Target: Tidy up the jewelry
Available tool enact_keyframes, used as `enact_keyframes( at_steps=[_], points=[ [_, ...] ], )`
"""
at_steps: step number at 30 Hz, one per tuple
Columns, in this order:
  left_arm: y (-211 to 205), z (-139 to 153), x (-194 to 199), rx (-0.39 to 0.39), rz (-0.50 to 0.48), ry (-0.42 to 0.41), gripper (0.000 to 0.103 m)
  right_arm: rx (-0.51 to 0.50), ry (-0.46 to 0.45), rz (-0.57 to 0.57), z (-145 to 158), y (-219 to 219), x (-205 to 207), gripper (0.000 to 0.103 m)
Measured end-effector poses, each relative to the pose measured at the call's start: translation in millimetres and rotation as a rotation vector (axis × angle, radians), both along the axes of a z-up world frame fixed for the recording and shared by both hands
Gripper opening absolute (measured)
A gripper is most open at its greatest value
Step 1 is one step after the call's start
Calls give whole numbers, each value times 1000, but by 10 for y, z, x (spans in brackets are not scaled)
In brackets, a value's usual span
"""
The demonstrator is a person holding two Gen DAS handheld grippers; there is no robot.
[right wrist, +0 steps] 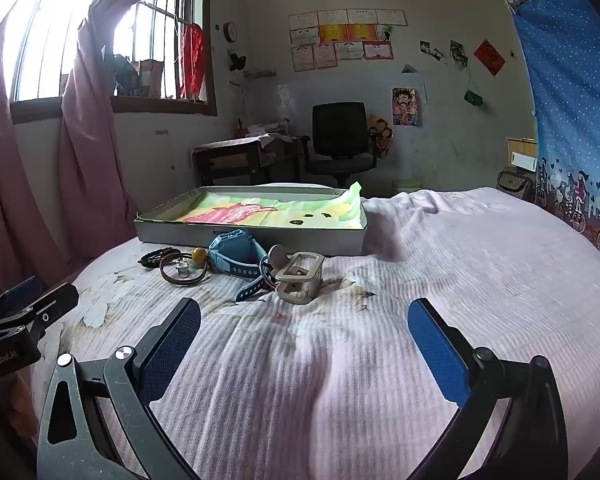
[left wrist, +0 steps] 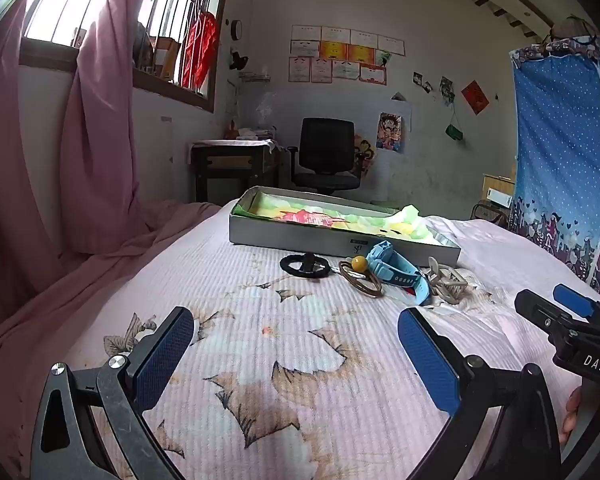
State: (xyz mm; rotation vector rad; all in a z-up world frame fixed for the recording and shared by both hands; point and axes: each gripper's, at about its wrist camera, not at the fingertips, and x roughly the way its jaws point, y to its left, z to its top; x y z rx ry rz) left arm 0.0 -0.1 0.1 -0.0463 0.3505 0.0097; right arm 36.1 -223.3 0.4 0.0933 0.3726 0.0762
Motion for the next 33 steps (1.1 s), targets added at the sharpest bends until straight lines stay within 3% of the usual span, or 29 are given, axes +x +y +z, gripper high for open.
enact_keyframes(
  at_steps=[33],
  points=[
    [-4, -4, 2, 5, -1, 0, 103, 9, -3, 4, 25, 1, -10, 102]
  ],
)
